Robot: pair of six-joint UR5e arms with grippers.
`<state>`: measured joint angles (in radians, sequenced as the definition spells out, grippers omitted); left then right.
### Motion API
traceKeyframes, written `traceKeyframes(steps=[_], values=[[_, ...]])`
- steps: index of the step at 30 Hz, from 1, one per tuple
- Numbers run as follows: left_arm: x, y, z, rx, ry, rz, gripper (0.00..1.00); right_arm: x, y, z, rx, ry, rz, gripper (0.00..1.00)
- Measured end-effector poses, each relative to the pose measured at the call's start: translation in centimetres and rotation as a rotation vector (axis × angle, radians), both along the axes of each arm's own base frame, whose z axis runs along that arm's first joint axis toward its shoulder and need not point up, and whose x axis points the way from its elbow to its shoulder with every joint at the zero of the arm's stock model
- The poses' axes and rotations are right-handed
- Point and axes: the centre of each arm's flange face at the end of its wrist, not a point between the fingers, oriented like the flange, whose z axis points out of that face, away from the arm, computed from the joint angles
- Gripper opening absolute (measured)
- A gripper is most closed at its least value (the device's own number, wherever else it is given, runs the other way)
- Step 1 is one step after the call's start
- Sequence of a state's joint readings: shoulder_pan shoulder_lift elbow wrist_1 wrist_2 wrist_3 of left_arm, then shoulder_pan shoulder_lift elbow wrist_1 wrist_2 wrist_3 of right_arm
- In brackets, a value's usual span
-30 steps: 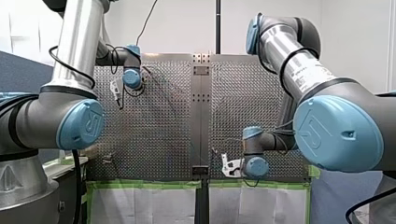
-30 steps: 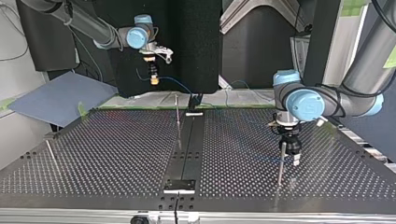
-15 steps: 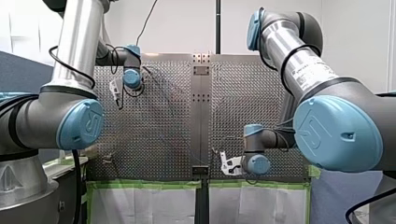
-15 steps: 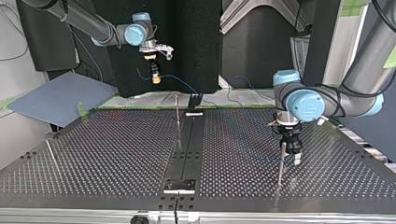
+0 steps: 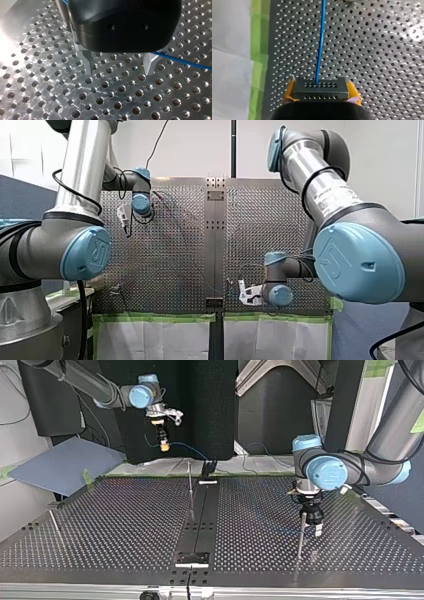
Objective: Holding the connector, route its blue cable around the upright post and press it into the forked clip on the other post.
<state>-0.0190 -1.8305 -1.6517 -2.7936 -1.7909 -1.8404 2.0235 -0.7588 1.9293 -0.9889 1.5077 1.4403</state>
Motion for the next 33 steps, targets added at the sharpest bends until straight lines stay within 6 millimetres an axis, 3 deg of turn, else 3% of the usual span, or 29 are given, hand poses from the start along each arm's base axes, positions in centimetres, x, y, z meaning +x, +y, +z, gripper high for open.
traceKeyframes(steps=[8, 33], values=[[0.0, 0.0, 0.0, 0.001, 0.004, 0.0, 0.98, -0.4, -0.5, 1.8, -0.026, -0.062, 0.001, 0.0], [0.0, 0.8, -0.3, -0.184, -0.007, -0.008, 0.98, -0.6, -0.3, 1.7, -0.012, -0.085, 0.019, 0.0]])
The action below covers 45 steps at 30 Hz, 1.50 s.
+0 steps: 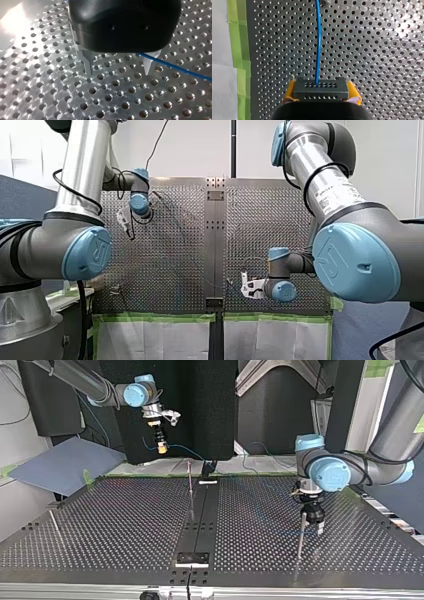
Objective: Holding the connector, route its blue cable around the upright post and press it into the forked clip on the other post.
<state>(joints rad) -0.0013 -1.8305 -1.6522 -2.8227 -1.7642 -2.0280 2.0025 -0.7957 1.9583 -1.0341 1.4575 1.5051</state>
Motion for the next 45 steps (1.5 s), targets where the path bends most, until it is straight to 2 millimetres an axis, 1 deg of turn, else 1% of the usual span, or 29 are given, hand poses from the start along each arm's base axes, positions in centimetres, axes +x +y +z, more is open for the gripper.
traceKeyframes(steps=[4, 9, 12, 15, 23, 29, 35, 39, 45], values=[[0.4, 1.0, -0.1, -0.041, -0.029, -0.007, 0.98, 0.0, 0.0, 0.0, 0.001, 0.0, 0.0, 0.0], [0.4, 1.4, -1.0, -0.089, -0.055, -0.039, 0.98, 0.0, 0.0, 0.0, 0.001, 0.001, 0.0, 0.0], [0.2, 1.3, -1.6, -0.118, -0.067, -0.066, 0.98, 0.0, 0.0, 0.0, 0.001, 0.0, 0.0, 0.0], [0.3, 1.0, -1.8, -0.146, -0.088, -0.097, 0.98, 0.0, 0.0, 0.0, 0.0, 0.0, 0.002, 0.0], [1.0, 0.3, -1.1, -0.221, -0.169, -0.19, 0.98, 0.1, 0.0, 0.0, -0.003, -0.002, 0.01, 0.0], [1.0, 0.1, -0.9, -0.275, -0.181, -0.238, 0.98, 0.2, 0.1, 0.0, -0.007, -0.003, 0.014, 0.0], [0.5, 0.2, -0.6, -0.338, -0.164, -0.243, 0.98, 0.3, 0.1, 0.0, -0.007, -0.004, 0.017, 0.0], [-0.5, 0.5, -0.3, -0.379, -0.168, -0.245, 0.98, 0.3, 0.1, 0.0, -0.007, -0.004, 0.017, 0.0], [-1.5, 0.6, -0.7, -0.44, -0.176, -0.272, 0.98, 0.3, 0.2, 0.0, -0.006, -0.003, 0.019, 0.0]])
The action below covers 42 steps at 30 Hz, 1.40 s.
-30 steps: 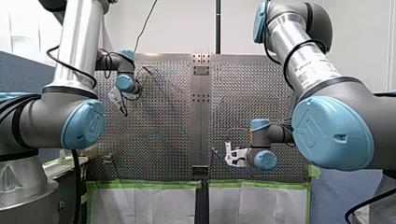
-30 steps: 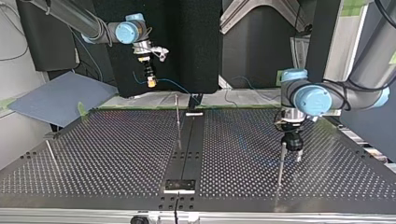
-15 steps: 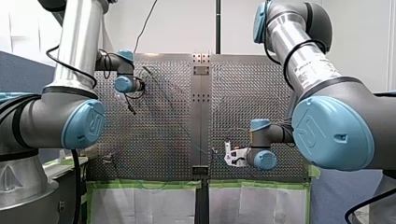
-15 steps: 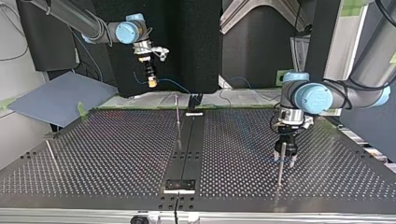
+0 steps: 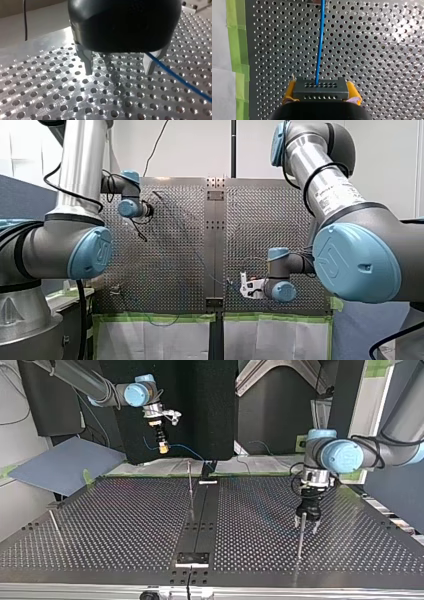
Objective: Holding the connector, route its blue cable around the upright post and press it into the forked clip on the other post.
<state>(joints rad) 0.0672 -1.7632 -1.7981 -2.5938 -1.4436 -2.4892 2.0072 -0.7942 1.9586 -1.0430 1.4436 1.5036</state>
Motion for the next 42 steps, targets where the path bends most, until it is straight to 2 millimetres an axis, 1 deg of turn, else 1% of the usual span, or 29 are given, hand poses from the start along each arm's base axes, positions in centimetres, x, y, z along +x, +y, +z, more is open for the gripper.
traceKeyframes(steps=[9, 24, 33, 42], values=[[-0.4, 0.2, -0.4, -0.094, 0.011, -0.011, 0.98, 0.1, 0.1, 0.0, 0.001, 0.001, 0.002, 0.0], [0.1, 1.3, 0.2, -0.243, -0.03, 0.005, 0.98, 0.2, 0.2, -0.1, 0.002, 0.001, 0.004, 0.0], [-0.9, 1.2, 1.7, -0.331, -0.049, -0.013, 0.98, 0.2, 0.2, -0.1, 0.002, 0.001, 0.005, 0.0], [-1.7, 0.8, 0.9, -0.419, -0.033, -0.03, 0.98, 0.2, 0.2, -0.1, 0.003, 0.001, 0.006, 0.0]])
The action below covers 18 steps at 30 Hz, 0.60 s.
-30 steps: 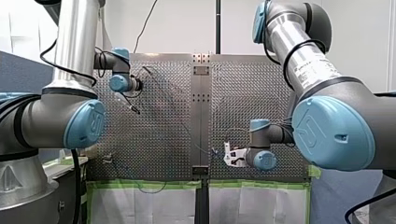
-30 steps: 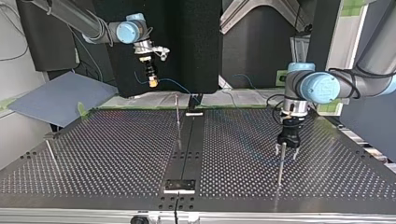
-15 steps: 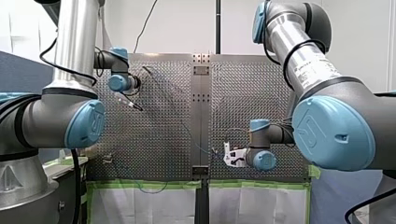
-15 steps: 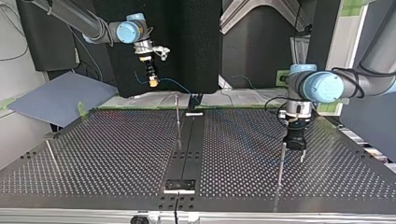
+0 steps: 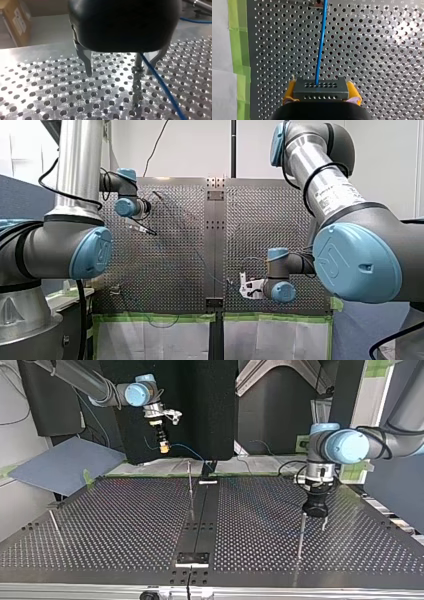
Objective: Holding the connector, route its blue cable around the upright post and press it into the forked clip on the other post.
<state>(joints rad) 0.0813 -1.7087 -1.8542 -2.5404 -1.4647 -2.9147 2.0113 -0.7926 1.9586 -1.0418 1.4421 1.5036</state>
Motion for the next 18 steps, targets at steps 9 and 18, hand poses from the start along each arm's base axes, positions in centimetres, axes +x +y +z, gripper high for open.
traceKeyframes(steps=[9, 18], values=[[-0.7, -0.6, -1.3, 0.029, 0.012, -0.004, 0.98, 0.0, 0.0, 0.0, 0.0, 0.0, 0.0, 0.0], [-0.8, -1.1, -5.1, 0.073, 0.053, 0.017, 0.98, 0.1, 0.1, 0.0, 0.0, 0.001, 0.002, 0.0]])
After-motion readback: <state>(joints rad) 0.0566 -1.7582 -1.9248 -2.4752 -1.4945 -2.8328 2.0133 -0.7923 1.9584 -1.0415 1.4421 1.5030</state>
